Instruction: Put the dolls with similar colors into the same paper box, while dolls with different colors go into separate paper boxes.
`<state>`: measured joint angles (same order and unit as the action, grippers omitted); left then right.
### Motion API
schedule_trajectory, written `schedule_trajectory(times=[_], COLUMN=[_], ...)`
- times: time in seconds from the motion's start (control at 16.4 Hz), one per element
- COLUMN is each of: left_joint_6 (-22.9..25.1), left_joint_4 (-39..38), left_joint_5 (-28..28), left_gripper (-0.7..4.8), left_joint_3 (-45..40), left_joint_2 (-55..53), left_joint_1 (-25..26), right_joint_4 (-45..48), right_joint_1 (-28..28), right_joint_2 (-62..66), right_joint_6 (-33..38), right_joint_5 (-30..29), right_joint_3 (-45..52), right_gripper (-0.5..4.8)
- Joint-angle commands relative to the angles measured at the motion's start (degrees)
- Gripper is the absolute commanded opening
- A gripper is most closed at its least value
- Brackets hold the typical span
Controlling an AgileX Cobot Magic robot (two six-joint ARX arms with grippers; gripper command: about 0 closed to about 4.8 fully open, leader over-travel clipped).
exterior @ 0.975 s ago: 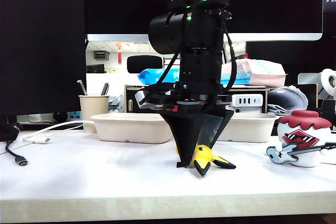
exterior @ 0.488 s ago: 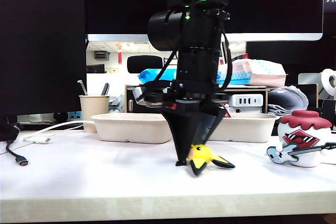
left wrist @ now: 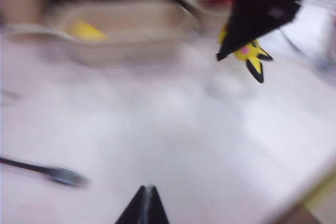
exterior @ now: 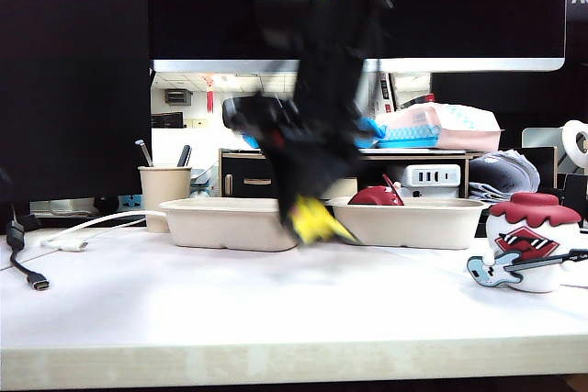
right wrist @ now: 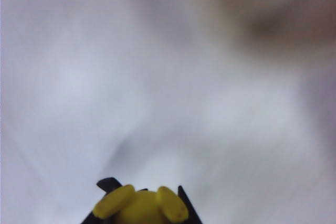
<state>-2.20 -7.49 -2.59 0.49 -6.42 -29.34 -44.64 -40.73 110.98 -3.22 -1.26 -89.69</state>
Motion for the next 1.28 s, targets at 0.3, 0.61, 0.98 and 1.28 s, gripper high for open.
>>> schedule_trajectory(times=[0.3, 0.61, 0.98, 1.28], left_joint_6=[0.22, 0.22, 0.22, 0.22], left_joint_4=[0.72, 0.66, 0.66, 0.68], left_joint_5=[0.00, -0.09, -0.07, -0.07], left_gripper=[-0.05, -0.05, -0.05, -0.05], left_joint_3=[0.04, 0.04, 0.04, 0.04], left_joint_2=[5.70, 6.21, 6.21, 6.21], left_joint_1=[9.94, 9.84, 9.84, 9.77], right_joint_4=[20.59, 21.73, 21.27, 20.24], right_joint_1=[1.29, 3.19, 3.13, 3.19], right_joint_2=[1.95, 12.46, 16.98, 16.96], right_joint_6=[0.24, 0.26, 0.66, 0.68], right_joint_5=[-0.35, -1.55, -2.14, -2.29], right_joint_3=[-9.75, -20.09, -21.88, -21.97], right_gripper=[1.16, 1.16, 1.17, 2.22])
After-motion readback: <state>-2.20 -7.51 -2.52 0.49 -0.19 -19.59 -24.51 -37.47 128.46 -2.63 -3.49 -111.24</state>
